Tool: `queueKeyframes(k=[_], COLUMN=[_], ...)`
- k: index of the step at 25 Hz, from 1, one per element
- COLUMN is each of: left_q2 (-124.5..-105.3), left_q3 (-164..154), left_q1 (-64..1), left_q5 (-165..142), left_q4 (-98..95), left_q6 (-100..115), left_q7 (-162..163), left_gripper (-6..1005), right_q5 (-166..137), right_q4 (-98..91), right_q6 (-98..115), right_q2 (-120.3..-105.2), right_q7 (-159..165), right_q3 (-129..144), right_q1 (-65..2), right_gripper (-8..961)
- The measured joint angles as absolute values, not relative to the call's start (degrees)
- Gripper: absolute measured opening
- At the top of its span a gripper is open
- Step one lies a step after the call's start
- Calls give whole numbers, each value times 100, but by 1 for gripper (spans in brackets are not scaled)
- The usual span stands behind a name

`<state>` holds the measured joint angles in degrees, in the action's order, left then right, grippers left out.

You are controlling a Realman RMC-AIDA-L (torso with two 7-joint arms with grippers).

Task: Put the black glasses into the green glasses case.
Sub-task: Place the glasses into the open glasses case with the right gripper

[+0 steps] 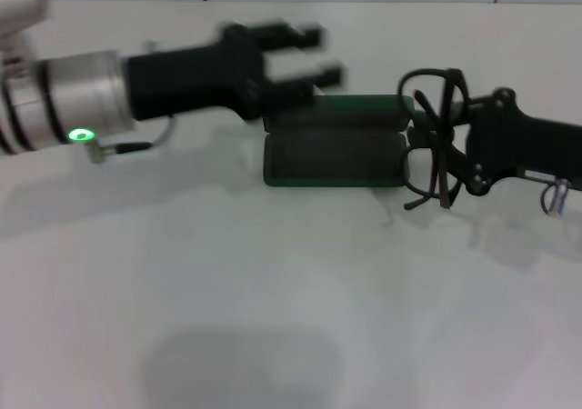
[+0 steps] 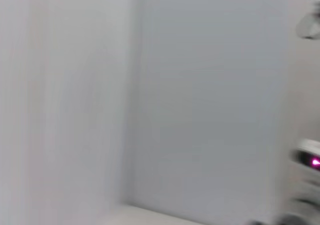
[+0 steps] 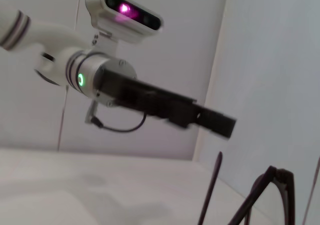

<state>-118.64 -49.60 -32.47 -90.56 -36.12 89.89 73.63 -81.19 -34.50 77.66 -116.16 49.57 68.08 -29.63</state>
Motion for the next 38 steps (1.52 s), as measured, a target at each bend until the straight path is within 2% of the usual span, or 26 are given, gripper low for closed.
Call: queueKeyframes(k=[3,7,13,25,38], left_q2=[-11957,-11925,-11943,-11931,-11945], left_q3=[-4351,-4150,-3725,-3747,-3755], left_q1=[-3050,-3012,-2995,-3064,-3094], left_q5=[-8964,-8830,-8486,-8203,-8209], left_q4=[-3540,-3337,-3122,-3035,-3012], left_q6=[8619,8321,7885,7779,7769], left_q7=[7040,6977,6820,6718,6750], left_gripper=[622,622,622,622,622], right_q5=[-8120,-8436,-10617,-11607,-11941], right_q4=[-4171,-5628,-7358,-7414,-6665], right_q6=[7177,5968,4648,2894,1552], right_q2=[-11618,-11565,-11598,-11615,-11618], right_q7=[5239,5807,7310,7728,7737], right_q3=[7415,8677,9904,10933,11825], right_q1=[-2817,-2494,-2204,-2191,-2590], right_gripper=[111,111,112,115,118])
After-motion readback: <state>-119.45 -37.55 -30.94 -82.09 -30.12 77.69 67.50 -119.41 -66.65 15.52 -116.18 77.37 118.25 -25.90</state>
